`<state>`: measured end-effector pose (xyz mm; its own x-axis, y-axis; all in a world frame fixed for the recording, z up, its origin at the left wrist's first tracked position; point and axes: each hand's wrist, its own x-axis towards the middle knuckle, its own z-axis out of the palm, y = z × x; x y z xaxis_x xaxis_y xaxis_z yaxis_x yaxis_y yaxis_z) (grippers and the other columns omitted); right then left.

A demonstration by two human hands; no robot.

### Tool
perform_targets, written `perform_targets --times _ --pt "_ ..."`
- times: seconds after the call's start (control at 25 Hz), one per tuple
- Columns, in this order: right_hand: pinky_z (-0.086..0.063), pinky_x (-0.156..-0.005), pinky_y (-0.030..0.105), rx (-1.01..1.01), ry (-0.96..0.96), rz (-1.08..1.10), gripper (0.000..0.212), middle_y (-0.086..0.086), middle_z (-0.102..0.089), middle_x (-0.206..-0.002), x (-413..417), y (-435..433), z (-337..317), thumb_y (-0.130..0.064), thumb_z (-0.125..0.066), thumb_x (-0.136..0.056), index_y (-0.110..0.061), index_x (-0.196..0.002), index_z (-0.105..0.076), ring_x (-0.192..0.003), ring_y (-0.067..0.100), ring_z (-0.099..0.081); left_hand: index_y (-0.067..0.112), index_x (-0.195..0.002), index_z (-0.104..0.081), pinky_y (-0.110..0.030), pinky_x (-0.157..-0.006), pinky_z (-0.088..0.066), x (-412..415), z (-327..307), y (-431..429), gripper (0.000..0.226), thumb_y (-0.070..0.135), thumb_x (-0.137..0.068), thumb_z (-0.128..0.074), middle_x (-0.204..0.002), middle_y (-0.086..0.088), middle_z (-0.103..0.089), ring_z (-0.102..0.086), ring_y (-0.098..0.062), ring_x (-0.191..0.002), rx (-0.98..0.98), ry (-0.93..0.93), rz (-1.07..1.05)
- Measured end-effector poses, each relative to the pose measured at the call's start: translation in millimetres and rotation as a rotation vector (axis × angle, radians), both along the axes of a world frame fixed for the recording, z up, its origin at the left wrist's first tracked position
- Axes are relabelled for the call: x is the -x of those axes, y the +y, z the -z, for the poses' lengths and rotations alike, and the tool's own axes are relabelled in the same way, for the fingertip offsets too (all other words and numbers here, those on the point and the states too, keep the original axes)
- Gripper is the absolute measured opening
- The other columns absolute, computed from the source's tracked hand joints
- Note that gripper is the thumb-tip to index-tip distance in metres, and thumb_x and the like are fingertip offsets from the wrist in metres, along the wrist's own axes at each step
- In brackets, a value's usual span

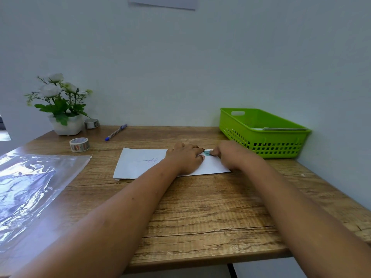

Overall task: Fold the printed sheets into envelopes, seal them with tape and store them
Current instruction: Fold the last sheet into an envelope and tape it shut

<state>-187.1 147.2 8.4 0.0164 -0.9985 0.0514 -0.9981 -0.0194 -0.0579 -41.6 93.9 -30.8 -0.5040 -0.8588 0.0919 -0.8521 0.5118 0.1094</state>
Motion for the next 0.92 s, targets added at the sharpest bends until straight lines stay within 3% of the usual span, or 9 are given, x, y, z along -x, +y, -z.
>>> perform_targets --times 0.16,0.28,0.36,0.44,0.56,0.92 --pt "-0.045 -0.089 0.029 0.061 -0.046 -0.015 0.041 0.010 -0.059 -0.128 4.8 5.2 1.5 -0.006 -0.047 -0.091 -0.023 -0.124 -0.064 -0.112 0.028 -0.058 0.033 -0.145 -0.030 -0.051 -0.111 -0.023 -0.4 -1.0 2.0 0.049 0.046 -0.099 -0.022 -0.154 0.007 -0.028 -0.024 -0.027 -0.137 0.004 -0.001 0.005" --pt "-0.042 -0.079 0.025 0.153 -0.117 -0.012 0.044 0.008 -0.060 -0.121 5.5 5.9 3.2 0.002 -0.045 -0.086 -0.026 -0.107 -0.071 -0.099 0.023 -0.058 0.034 -0.143 -0.034 -0.051 -0.111 -0.024 -1.0 -2.2 3.9 0.047 0.046 -0.098 -0.024 -0.152 0.007 -0.031 -0.024 -0.027 -0.137 0.014 0.024 0.001" --pt "-0.045 -0.081 0.026 0.175 -0.171 -0.028 0.047 0.006 -0.061 -0.119 4.6 5.6 5.3 0.002 -0.043 -0.084 -0.029 -0.108 -0.070 -0.094 0.020 -0.057 0.034 -0.141 -0.039 -0.051 -0.110 -0.026 -1.8 -2.8 5.5 0.046 0.046 -0.098 -0.027 -0.150 0.006 -0.035 -0.026 -0.026 -0.136 0.034 0.054 0.000" --pt "-0.047 -0.090 0.032 0.135 -0.158 -0.044 0.051 0.005 -0.060 -0.124 4.4 5.0 7.7 0.000 -0.041 -0.086 -0.031 -0.120 -0.064 -0.107 0.023 -0.057 0.035 -0.139 -0.042 -0.050 -0.109 -0.028 -2.4 -1.7 4.6 0.045 0.047 -0.097 -0.029 -0.148 0.006 -0.039 -0.028 -0.025 -0.136 0.049 0.068 0.002" --pt "-0.045 -0.092 0.035 0.052 -0.034 -0.081 0.055 0.008 -0.057 -0.128 4.6 3.4 8.7 -0.003 -0.041 -0.089 -0.037 -0.130 -0.056 -0.115 0.028 -0.055 0.037 -0.138 -0.042 -0.049 -0.109 -0.028 -2.8 -2.2 6.7 0.044 0.048 -0.097 -0.028 -0.148 0.007 -0.039 -0.028 -0.026 -0.135 0.042 0.069 -0.011" --pt "-0.043 -0.099 0.035 0.047 0.071 -0.108 0.052 0.004 -0.050 -0.141 -4.5 16.0 -2.4 -0.006 -0.042 -0.091 -0.038 -0.129 -0.056 -0.125 0.027 -0.050 0.037 -0.143 -0.034 -0.049 -0.108 -0.025 -2.8 -8.3 15.2 0.047 0.048 -0.098 -0.025 -0.152 0.007 -0.031 -0.022 -0.028 -0.137 -0.008 0.032 -0.048"
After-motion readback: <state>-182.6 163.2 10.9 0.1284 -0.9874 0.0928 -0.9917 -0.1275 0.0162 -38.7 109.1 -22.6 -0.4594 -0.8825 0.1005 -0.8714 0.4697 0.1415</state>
